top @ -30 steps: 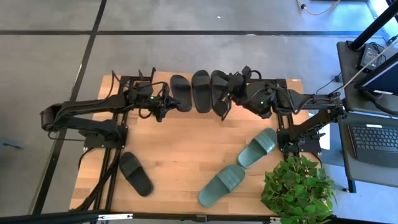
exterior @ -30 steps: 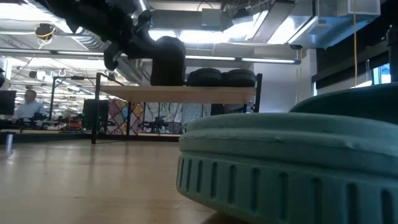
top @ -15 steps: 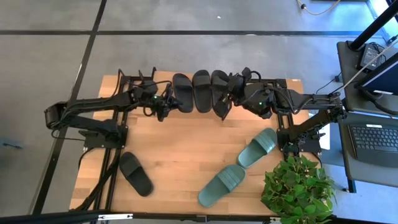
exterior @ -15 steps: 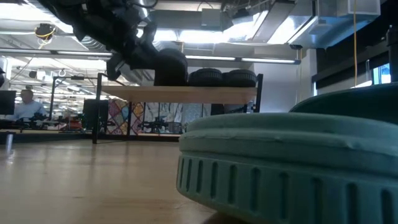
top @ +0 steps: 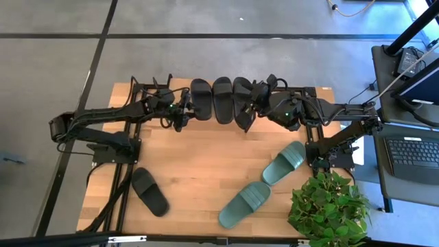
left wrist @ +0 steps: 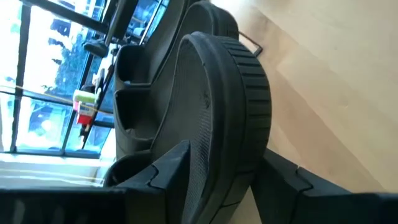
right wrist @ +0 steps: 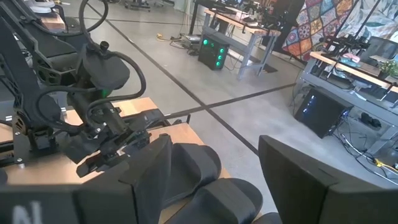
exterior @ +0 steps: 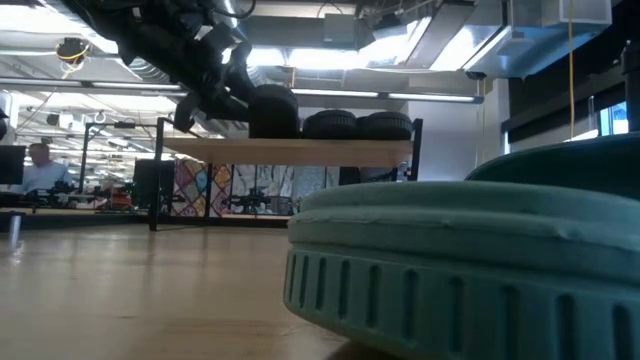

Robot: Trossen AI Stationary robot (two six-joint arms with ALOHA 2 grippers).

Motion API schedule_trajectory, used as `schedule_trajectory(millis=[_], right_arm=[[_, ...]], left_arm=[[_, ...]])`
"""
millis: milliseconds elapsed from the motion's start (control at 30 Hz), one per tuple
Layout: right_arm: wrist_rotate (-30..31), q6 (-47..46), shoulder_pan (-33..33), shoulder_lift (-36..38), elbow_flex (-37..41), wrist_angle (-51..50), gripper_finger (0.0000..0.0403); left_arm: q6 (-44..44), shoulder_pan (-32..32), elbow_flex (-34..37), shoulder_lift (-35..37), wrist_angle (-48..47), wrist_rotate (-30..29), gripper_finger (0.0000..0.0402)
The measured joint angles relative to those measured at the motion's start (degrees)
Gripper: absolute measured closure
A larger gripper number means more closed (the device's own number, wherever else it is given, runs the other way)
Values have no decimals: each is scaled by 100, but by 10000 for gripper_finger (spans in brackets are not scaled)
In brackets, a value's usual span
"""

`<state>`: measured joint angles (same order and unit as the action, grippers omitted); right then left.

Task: Pick and place slides into the shelf
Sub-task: Put the black slide on the shelf

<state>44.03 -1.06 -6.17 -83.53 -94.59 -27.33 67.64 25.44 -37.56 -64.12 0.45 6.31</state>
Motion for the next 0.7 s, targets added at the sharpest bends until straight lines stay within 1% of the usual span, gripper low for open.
schedule_trajectory(millis=[100, 333, 500, 600, 700], right_arm=[[1, 0, 0, 0, 0, 0, 163], [0, 2, 0, 0, 0, -4, 163], [0, 2, 0, 0, 0, -44, 163], [1, 2, -1, 0, 0, -44, 163], [0, 2, -2, 0, 0, -44, 163]], left_arm=[[0, 0, 0, 0, 0, 138, 256], [-26, -1, 0, 0, -123, 181, 255], [-515, -1, 0, 0, -230, 259, 255], [-560, -1, 0, 0, -251, 433, 255], [-562, -1, 0, 1, -251, 474, 248]])
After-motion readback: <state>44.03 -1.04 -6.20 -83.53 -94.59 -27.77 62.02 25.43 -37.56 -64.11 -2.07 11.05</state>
